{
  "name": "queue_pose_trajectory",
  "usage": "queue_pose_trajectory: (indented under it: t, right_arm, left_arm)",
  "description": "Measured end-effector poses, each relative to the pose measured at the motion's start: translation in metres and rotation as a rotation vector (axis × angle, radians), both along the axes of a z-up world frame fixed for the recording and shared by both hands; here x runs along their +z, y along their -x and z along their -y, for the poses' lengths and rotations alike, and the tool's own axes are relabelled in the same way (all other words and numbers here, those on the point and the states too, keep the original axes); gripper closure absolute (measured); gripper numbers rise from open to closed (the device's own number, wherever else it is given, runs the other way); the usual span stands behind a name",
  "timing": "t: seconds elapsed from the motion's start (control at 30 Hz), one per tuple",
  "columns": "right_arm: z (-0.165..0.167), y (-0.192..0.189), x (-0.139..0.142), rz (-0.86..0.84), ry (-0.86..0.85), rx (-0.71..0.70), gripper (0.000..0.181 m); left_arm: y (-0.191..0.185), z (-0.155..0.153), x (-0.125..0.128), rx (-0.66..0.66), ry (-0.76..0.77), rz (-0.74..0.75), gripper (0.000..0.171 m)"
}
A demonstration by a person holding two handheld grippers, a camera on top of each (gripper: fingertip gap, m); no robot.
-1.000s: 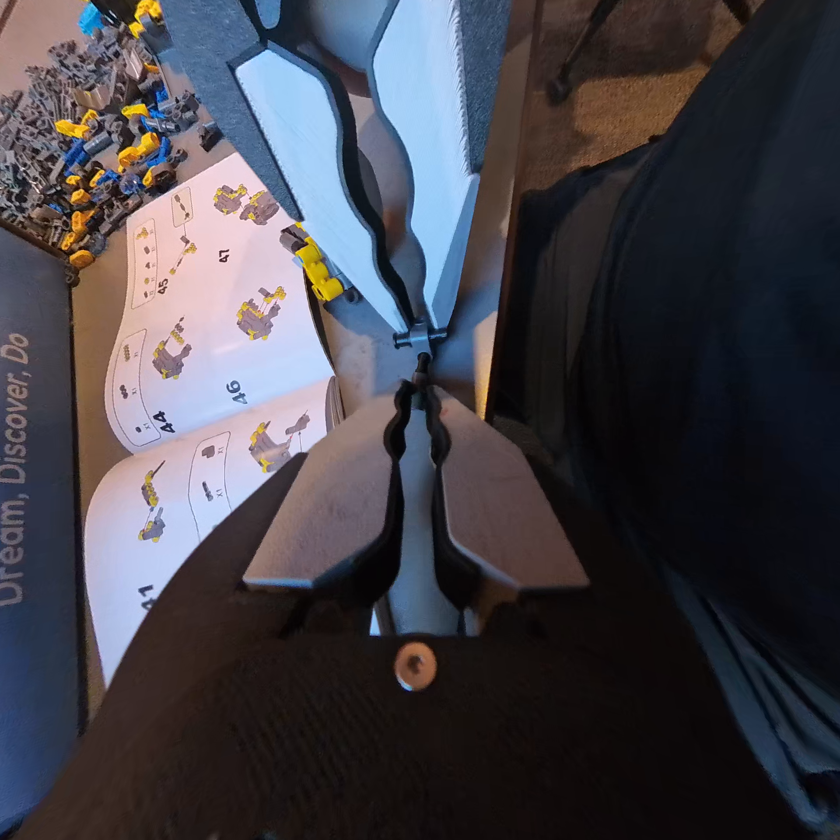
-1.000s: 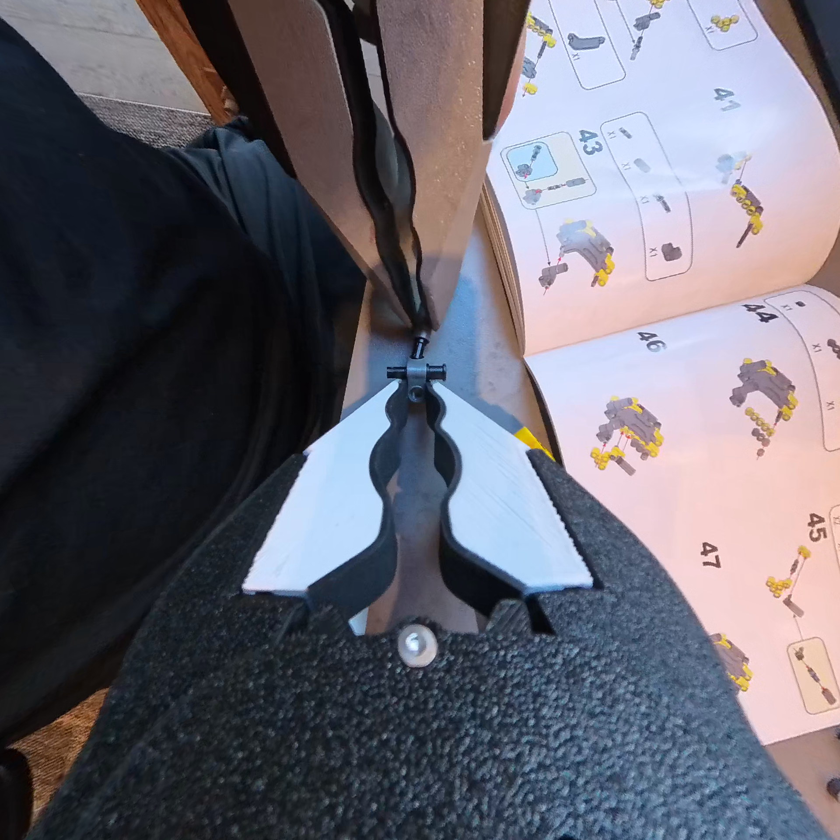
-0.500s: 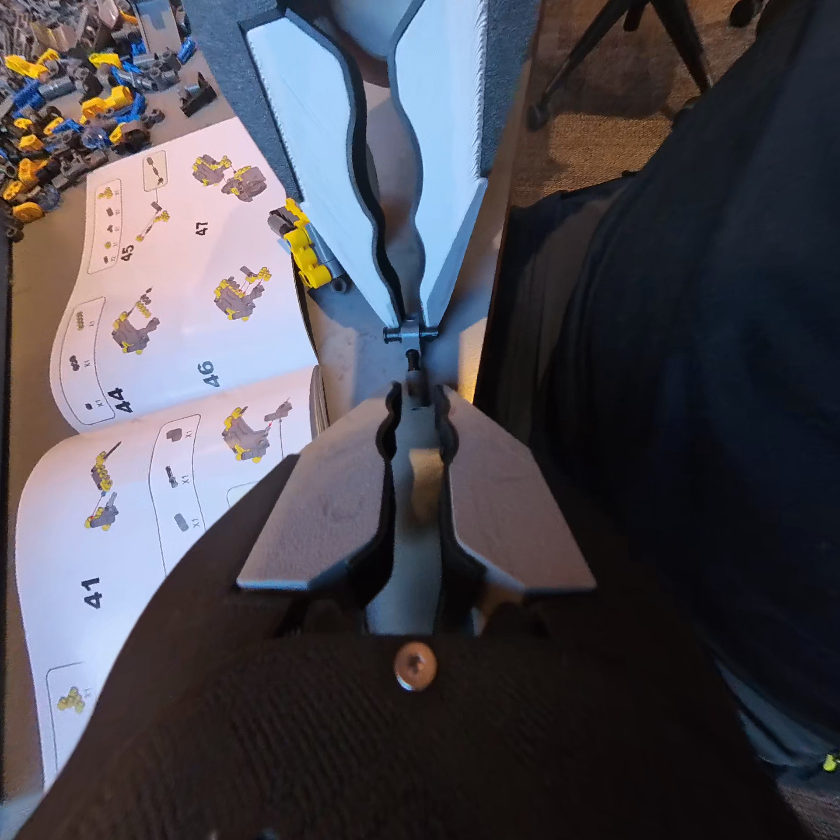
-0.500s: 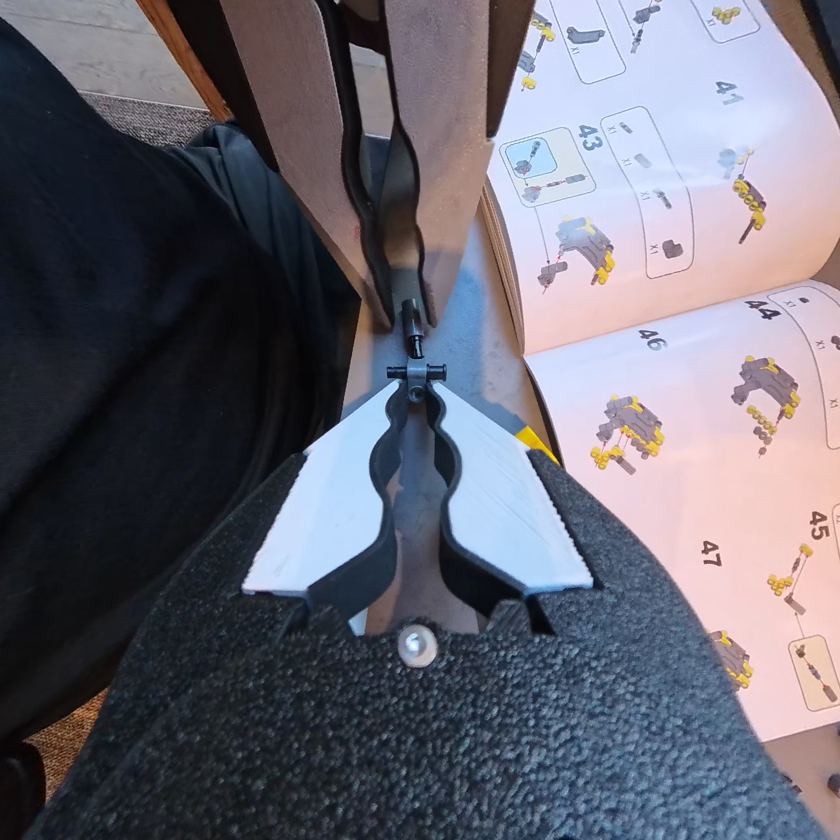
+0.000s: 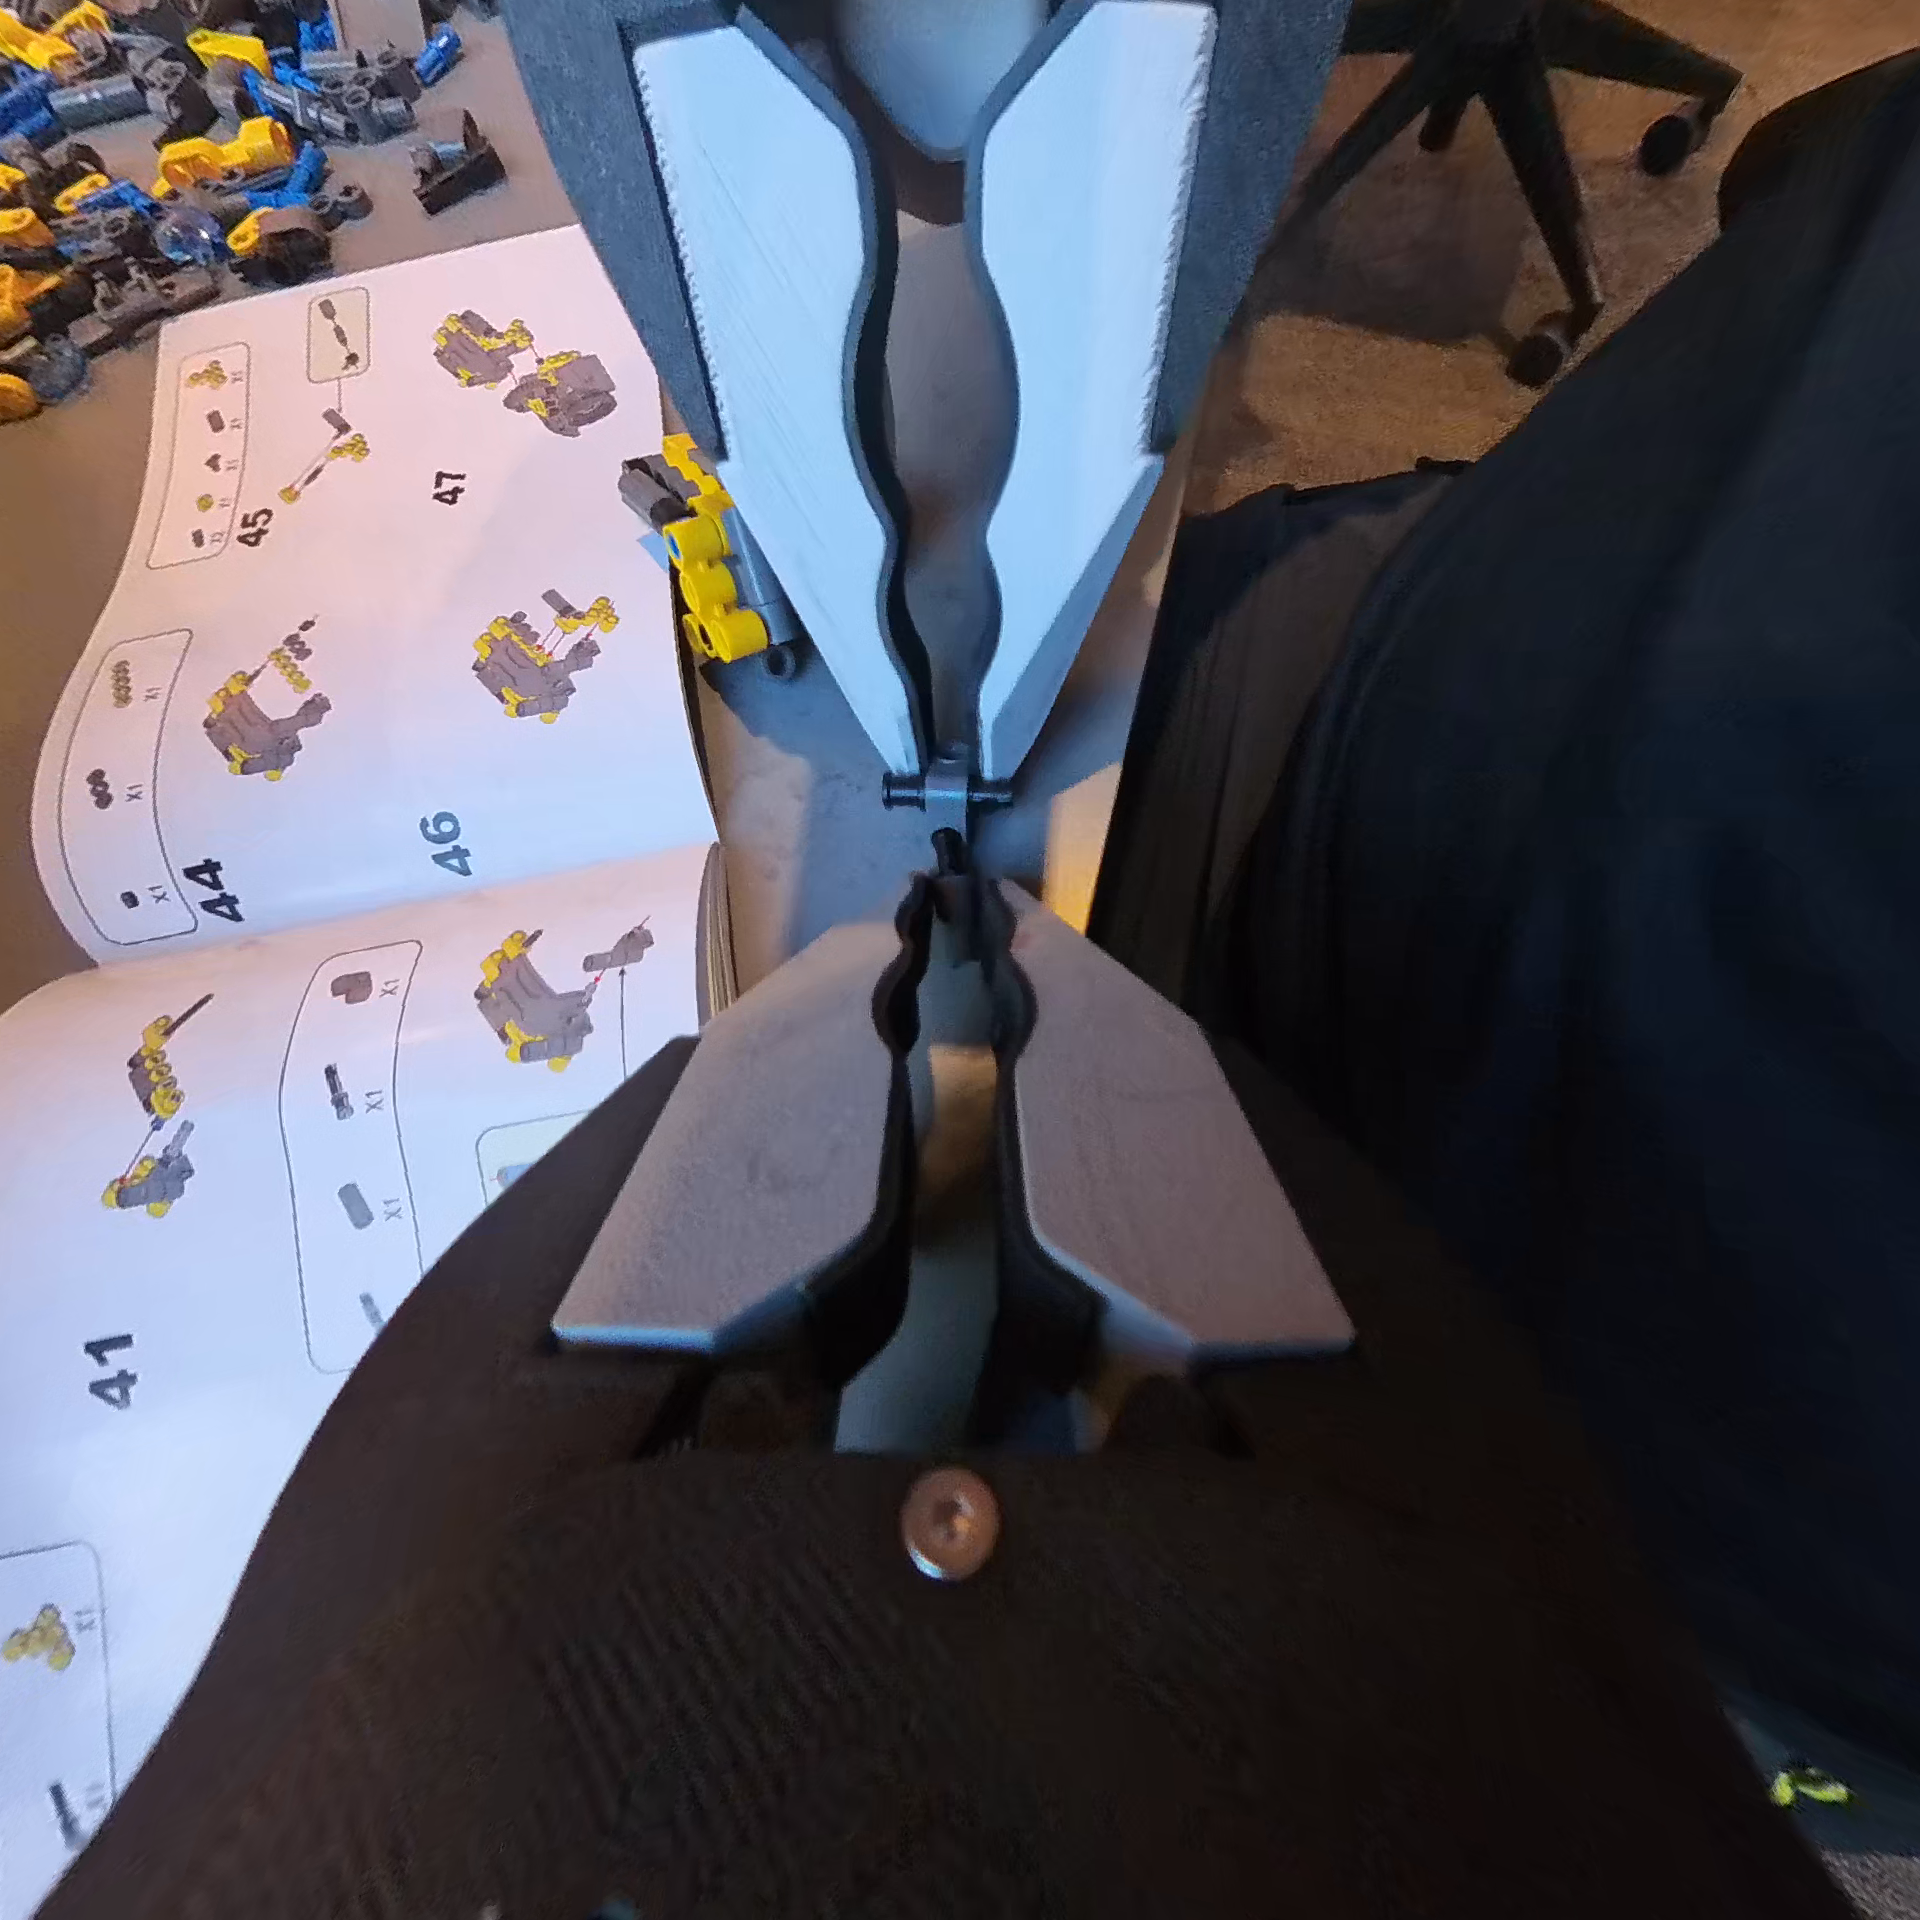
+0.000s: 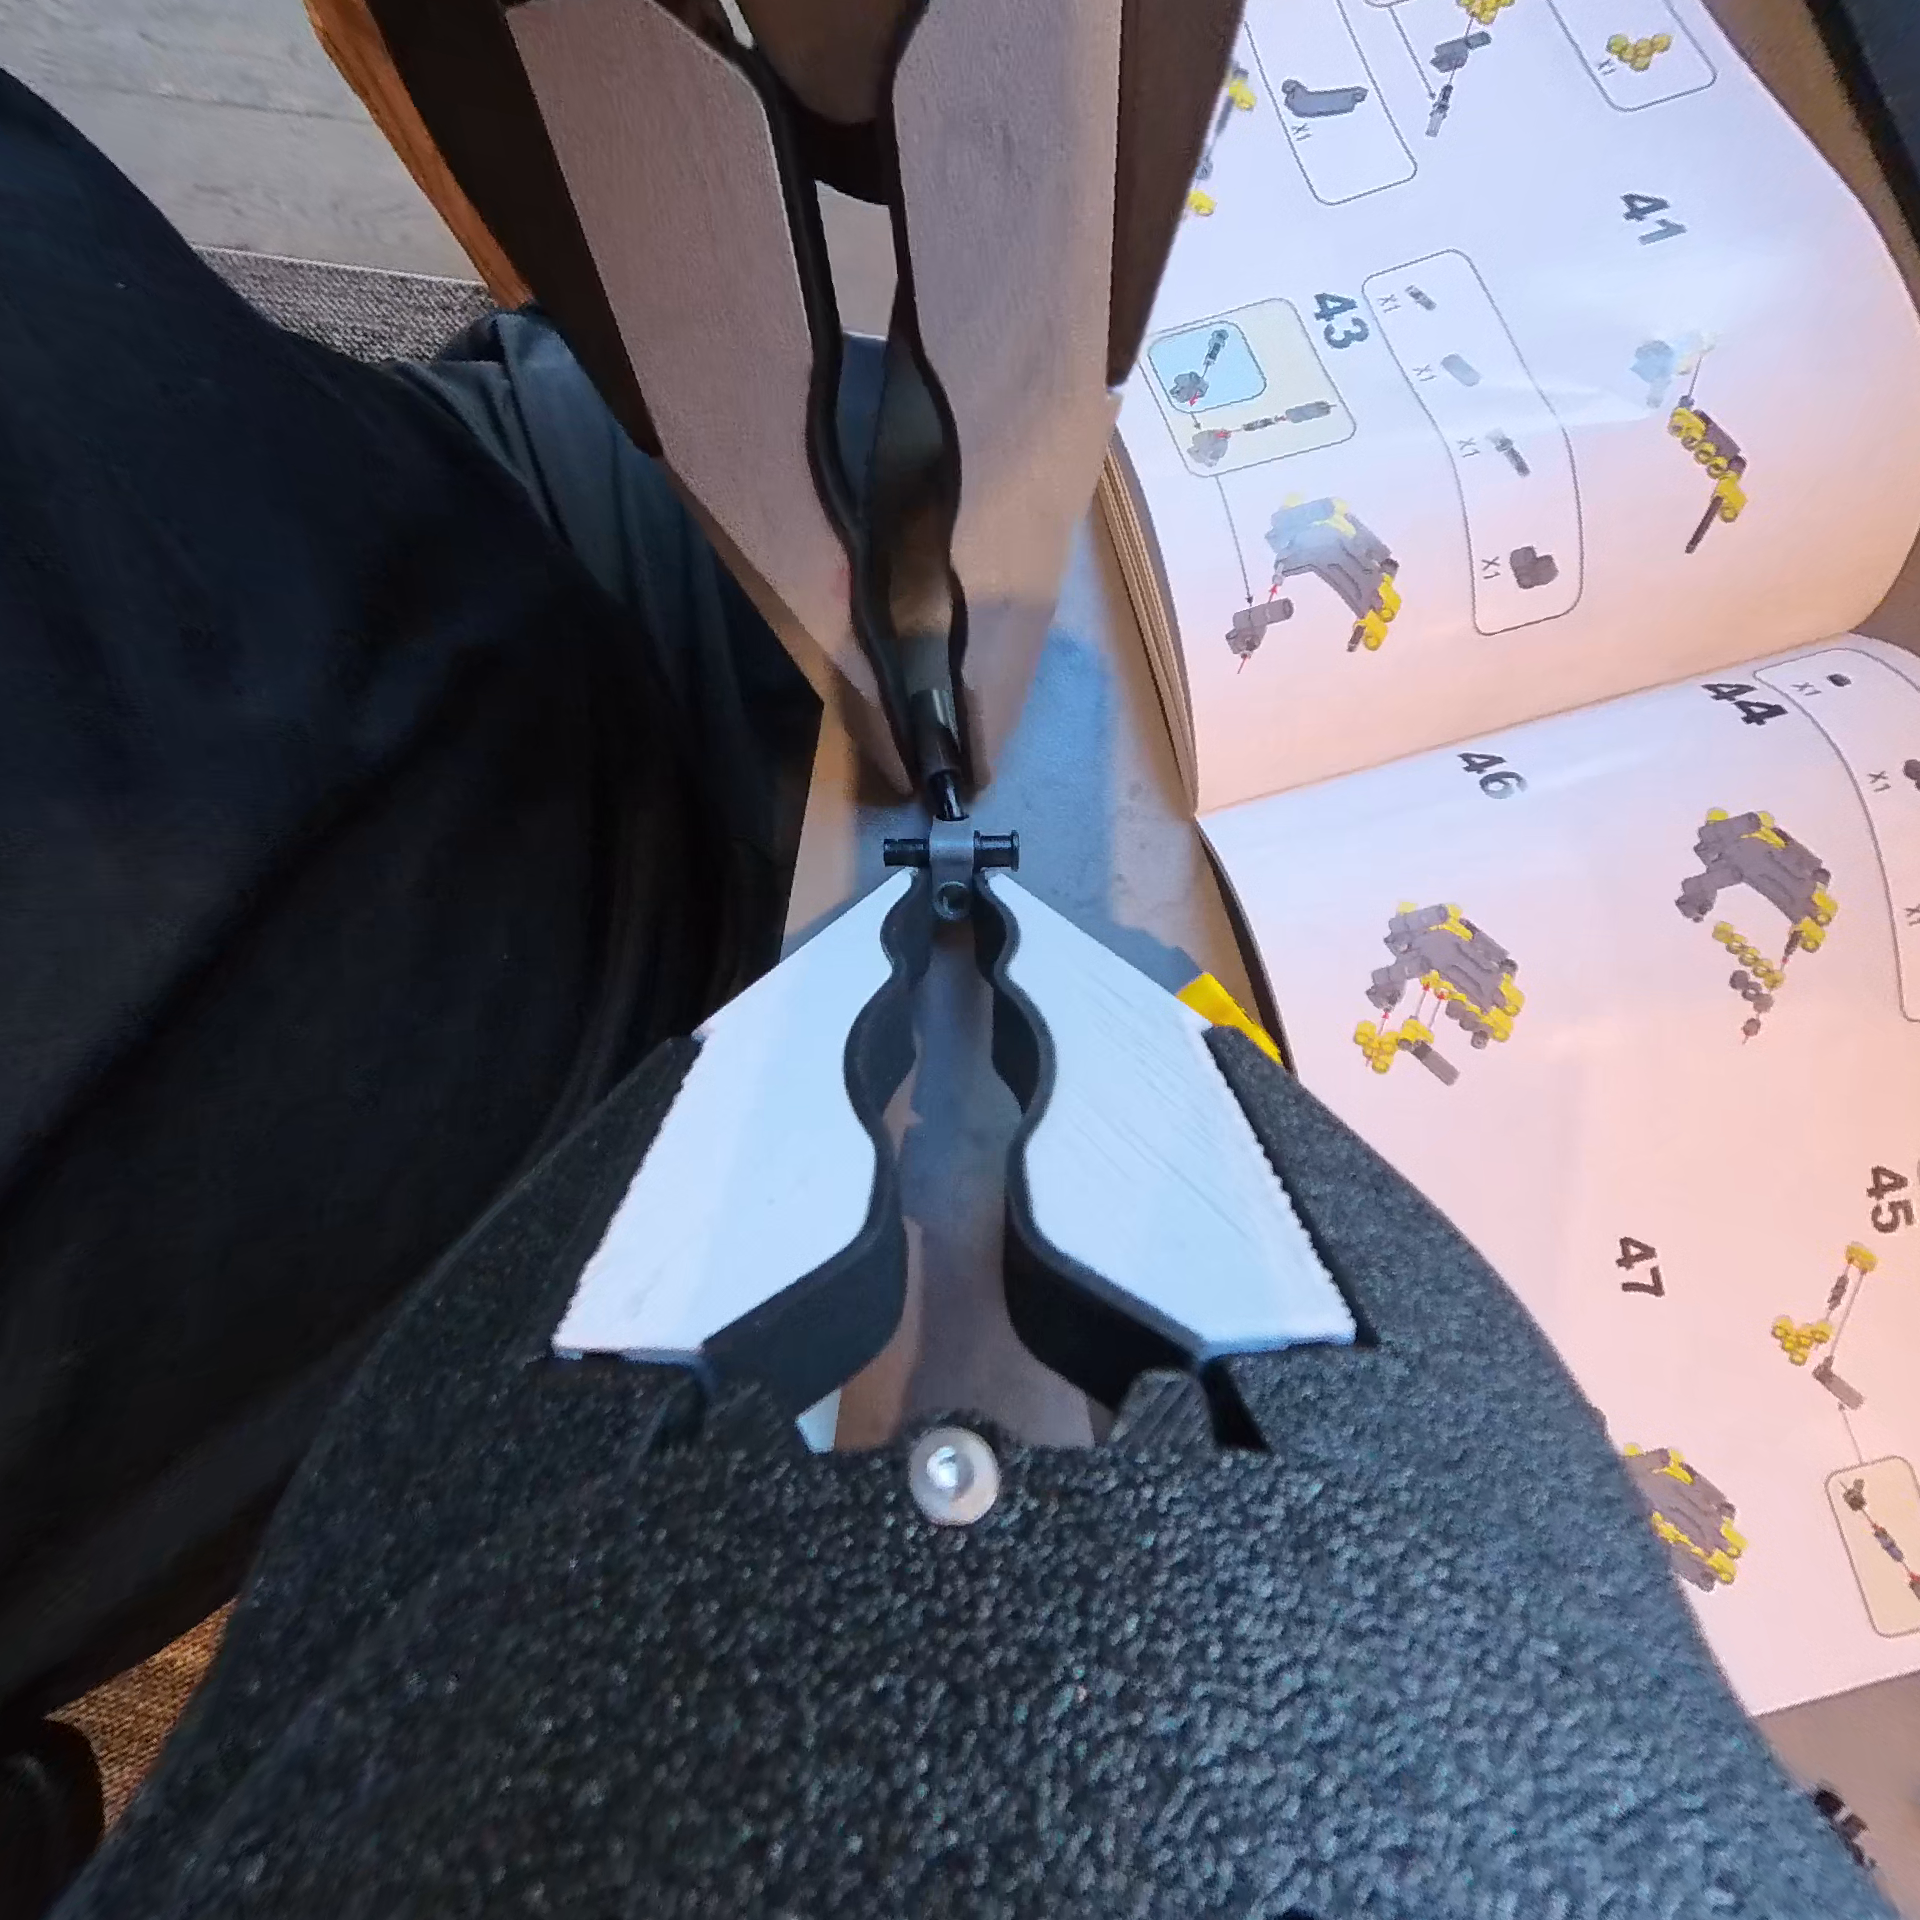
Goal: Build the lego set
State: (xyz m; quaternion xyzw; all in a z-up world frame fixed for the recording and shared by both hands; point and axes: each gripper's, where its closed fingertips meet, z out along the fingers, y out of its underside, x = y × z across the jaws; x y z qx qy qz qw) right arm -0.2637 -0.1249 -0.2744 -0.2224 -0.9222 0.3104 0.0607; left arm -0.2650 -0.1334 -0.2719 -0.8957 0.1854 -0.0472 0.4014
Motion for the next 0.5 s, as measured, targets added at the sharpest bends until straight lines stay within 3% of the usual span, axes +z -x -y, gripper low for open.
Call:
queue_pose_trajectory:
  t: [0.27, 0.5]
  right_arm:
    - [-0.0005, -0.0002, 0.0001, -0.003, 0.003, 0.001, 0.175]
    - [-0.0005, -0.0001, 0.0001, -0.005, 0.004, 0.002, 0.175]
  left_arm:
    - [0.0011, 0.0016, 0.0001, 0.004, 0.044, -0.013, 0.164]
    - [0.0018, 0.0044, 0.0006, 0.015, 0.062, -0.023, 0.151]
